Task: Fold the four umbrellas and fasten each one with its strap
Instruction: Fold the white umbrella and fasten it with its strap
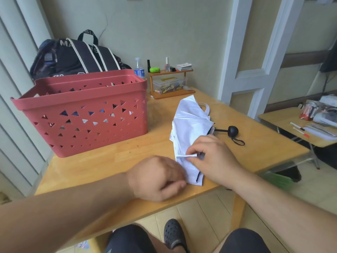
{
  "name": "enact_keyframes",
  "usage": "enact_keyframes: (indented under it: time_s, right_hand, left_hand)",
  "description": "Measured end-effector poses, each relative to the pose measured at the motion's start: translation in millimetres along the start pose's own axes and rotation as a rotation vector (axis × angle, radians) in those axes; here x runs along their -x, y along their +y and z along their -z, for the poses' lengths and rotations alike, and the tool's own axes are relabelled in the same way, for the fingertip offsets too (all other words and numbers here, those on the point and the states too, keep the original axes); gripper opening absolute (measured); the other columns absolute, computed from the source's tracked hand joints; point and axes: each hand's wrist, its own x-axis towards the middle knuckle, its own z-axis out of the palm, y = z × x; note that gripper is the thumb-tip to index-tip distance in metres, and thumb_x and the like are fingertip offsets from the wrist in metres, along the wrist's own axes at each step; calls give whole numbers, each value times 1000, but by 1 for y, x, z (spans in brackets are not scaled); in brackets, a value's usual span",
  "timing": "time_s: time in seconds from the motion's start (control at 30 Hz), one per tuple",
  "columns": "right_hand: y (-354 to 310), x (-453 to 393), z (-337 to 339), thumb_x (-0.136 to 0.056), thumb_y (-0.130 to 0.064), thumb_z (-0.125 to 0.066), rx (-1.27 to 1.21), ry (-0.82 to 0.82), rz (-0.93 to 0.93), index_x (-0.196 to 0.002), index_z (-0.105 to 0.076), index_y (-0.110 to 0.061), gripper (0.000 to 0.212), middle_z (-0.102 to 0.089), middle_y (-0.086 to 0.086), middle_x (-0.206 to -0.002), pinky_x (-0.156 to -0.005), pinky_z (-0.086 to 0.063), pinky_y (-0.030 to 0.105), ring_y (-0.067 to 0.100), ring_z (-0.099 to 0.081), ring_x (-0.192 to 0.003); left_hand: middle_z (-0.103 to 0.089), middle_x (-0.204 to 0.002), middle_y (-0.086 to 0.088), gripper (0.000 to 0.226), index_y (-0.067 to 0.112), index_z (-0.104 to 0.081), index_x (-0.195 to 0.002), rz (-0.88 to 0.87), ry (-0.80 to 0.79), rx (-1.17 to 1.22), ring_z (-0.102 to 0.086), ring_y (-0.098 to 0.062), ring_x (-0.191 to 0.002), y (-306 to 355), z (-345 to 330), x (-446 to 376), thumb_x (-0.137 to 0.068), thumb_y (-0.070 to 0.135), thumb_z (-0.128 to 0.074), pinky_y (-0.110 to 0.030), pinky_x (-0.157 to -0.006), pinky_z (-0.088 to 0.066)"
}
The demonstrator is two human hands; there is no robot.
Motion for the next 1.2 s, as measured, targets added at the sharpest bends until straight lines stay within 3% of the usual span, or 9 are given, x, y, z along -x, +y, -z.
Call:
enact_keyframes:
  time_s: [0.07,0.17,0.27,0.43,0.67,0.9,0.97,1.07,1.2]
  right_hand:
    - [3,9,-10,-85,-22,-79,33,-21,8,-84,-78,-30,8,-62,-17,-83,-82,-45,31,13,-53,-91]
    - [3,14,-16,-90,-22,-67,121,-58,6,-88,-79,-32,15,-61,-14,-87,-82,-37,33,16,-51,-99]
    - [0,17,-16,-91,-24,-61,162,-75,34,-96,-80,-34,21,-61,-16,-90,-83,-28,32,17,-52,-106]
    - [3,26,-12,-84,-19,-68,243,-16,165,-92,-79,-32,19,-61,-18,-86,-79,-37,36,19,-58,-99]
    - [3,39,-12,-79,-4,-69,286,149,314,-85,-75,-22,20,-59,-10,-84,-75,-33,35,23,-56,-90]
    - [6,29,3,-93,-28,-54,25,-334,110,-85,-76,-20,24,-66,-17,-86,-82,-49,31,5,-59,-91]
    - [14,7,19,-93,-20,-59,-49,-203,24,-82,-76,-21,20,-66,-21,-79,-76,-46,20,1,-60,-83]
    - [52,-26,35,-100,-19,-55,113,40,-154,-133,-69,-20,36,-67,-8,-133,-102,-39,20,12,-58,-123]
    - [94,-32,31,-112,-36,-28,505,-470,-249,-166,-6,-34,58,-2,-20,-172,-124,-16,41,18,-3,-159]
  left_hand:
    - [-60,-67,3,31,19,-60,-69,114,203,-7,-55,-20,-66,-3,19,-5,-99,25,-55,-27,-64,-44]
    - [-61,-81,6,19,21,-66,-85,286,321,-80,-54,-16,-79,-24,37,-29,-98,28,-53,-32,-71,-44]
    - [-66,-128,3,31,23,-68,-126,397,208,-127,-57,-22,-120,-42,39,-62,-98,25,-54,-36,-102,-46]
    - [-50,-156,-2,48,18,-51,-151,470,20,-134,-43,-26,-143,-51,23,-117,-104,25,-51,-40,-113,-38]
    - [-23,-171,0,56,23,-27,-163,548,-131,-169,-14,-27,-158,-64,-2,-135,-111,42,-29,-46,-126,-13]
    - [1,-175,0,65,25,-6,-167,505,-338,-301,8,-31,-160,-68,-33,-121,-109,54,-15,-51,-127,2]
    - [8,-175,1,67,27,0,-167,515,-339,-304,14,-30,-159,-68,-39,-118,-108,56,-13,-51,-127,7]
    - [12,-174,3,68,28,4,-167,514,-321,-280,19,-28,-159,-68,-43,-117,-108,59,-11,-50,-127,12]
    - [15,-174,3,68,28,6,-166,513,-319,-280,22,-28,-158,-67,-45,-114,-107,59,-8,-50,-127,12]
